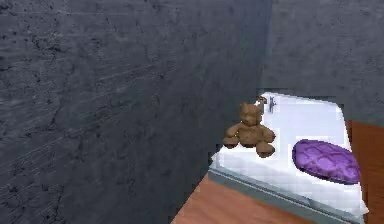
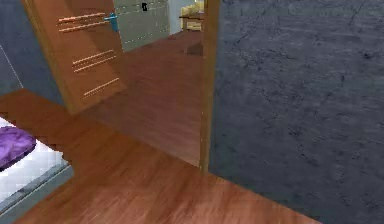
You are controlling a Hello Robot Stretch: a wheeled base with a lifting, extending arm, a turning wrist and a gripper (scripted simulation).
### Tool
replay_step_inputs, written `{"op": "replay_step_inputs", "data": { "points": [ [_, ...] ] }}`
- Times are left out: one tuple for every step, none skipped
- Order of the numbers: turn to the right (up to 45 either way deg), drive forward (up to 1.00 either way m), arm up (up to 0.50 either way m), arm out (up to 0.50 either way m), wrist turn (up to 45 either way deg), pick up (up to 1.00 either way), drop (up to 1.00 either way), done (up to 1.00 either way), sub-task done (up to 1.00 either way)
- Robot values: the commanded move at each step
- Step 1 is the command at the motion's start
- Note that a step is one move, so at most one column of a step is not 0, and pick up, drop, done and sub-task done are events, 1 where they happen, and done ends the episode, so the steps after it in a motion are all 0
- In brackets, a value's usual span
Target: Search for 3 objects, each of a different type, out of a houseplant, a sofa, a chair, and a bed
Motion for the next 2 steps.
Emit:
{"op": "replay_step_inputs", "data": {
  "points": [
    [45.0, 0.00, 0.00, 0.00, 0.0, 0.00, 0.00, 0.00, 0.00],
    [45.0, 0.00, 0.00, 0.00, 0.0, 0.00, 0.00, 0.00, 0.00]
  ]
}}
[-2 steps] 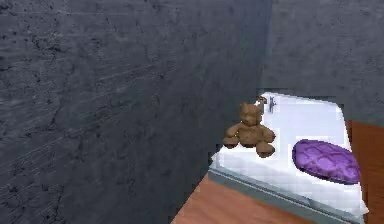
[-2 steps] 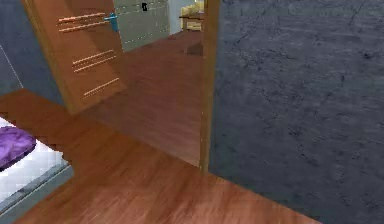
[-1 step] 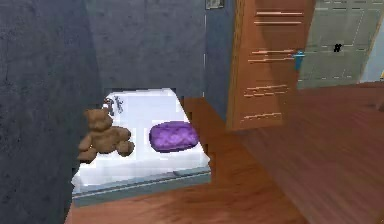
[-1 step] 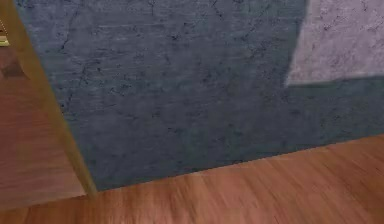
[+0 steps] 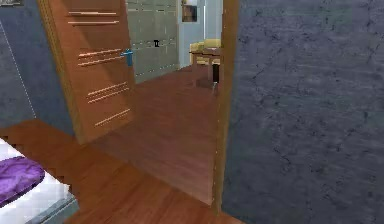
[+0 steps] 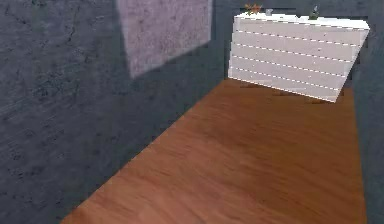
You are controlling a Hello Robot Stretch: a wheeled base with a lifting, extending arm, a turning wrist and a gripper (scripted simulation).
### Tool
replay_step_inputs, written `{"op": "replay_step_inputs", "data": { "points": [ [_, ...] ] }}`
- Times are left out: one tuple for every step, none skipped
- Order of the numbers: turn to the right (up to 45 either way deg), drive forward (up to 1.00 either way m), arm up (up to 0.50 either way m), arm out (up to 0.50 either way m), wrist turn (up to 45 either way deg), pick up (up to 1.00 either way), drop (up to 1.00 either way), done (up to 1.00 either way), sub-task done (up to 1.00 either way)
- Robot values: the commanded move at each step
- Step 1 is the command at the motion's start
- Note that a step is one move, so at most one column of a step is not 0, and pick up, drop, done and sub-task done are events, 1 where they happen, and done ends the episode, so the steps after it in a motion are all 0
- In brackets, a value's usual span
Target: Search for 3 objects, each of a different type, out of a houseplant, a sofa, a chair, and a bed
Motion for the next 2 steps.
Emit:
{"op": "replay_step_inputs", "data": {
  "points": [
    [30.0, 0.00, 0.00, 0.00, 0.0, 0.00, 0.00, 0.00, 0.00],
    [0.0, 0.35, 0.00, 0.00, 0.0, 0.00, 0.00, 0.00, 0.00]
  ]
}}
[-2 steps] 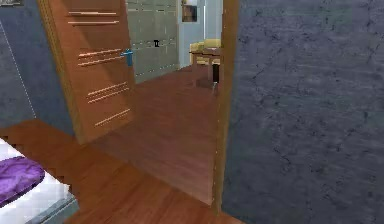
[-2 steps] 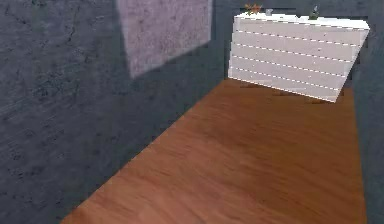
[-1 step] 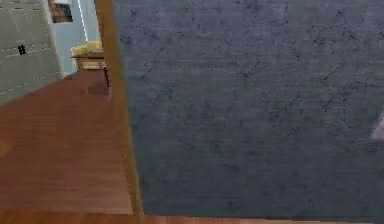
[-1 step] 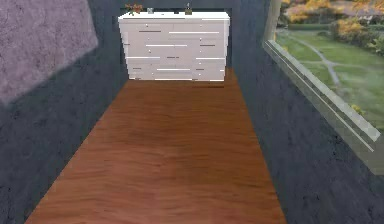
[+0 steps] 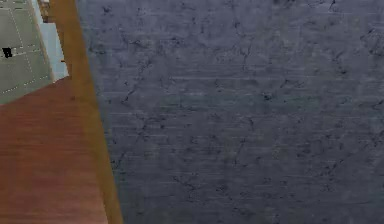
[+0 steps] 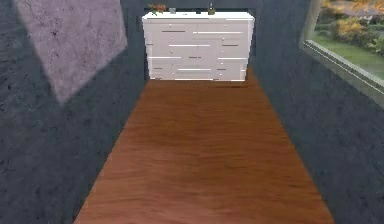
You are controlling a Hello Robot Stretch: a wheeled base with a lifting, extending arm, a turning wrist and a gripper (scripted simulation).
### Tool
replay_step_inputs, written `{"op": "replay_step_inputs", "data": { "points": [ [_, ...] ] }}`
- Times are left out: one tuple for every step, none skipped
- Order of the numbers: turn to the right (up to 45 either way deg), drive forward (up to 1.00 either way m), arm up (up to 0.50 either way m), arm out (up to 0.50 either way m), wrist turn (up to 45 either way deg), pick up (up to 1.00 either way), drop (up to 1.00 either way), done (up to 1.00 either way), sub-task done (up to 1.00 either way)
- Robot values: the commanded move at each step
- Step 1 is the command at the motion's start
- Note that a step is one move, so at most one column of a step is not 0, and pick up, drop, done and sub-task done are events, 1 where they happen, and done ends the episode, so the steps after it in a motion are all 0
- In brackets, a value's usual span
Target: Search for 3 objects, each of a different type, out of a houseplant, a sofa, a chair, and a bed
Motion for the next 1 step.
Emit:
{"op": "replay_step_inputs", "data": {
  "points": [
    [-45.0, 0.00, 0.00, 0.00, 0.0, 0.00, 0.00, 0.00, 0.00]
  ]
}}
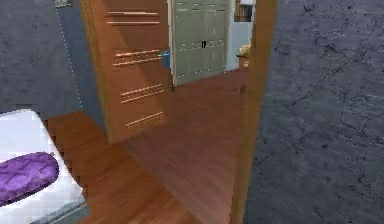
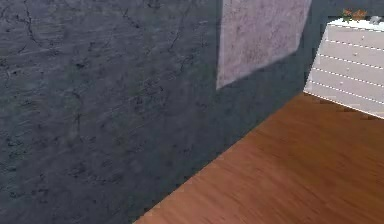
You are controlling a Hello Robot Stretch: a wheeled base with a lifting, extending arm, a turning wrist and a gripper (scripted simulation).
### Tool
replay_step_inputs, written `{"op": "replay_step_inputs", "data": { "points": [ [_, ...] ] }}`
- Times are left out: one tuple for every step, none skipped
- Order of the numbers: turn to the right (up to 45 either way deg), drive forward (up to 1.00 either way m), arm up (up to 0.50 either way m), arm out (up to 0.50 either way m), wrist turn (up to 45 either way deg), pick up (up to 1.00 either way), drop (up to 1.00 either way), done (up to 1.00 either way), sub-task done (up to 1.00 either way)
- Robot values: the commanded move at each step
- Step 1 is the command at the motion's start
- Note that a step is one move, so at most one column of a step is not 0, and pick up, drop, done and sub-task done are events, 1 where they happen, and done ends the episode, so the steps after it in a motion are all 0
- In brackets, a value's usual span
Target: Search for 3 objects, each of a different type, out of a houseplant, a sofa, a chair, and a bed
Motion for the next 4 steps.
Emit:
{"op": "replay_step_inputs", "data": {
  "points": [
    [-42.0, 0.00, 0.00, 0.00, 0.0, 0.00, 0.00, 0.00, 0.00],
    [0.0, 0.20, 0.00, 0.00, 0.0, 0.00, 0.00, 0.00, 0.00],
    [-33.0, 0.00, 0.00, 0.00, 0.0, 0.00, 0.00, 0.00, 0.00],
    [0.0, 0.60, 0.00, 0.00, 0.0, 0.00, 0.00, 0.00, 0.00]
  ]
}}
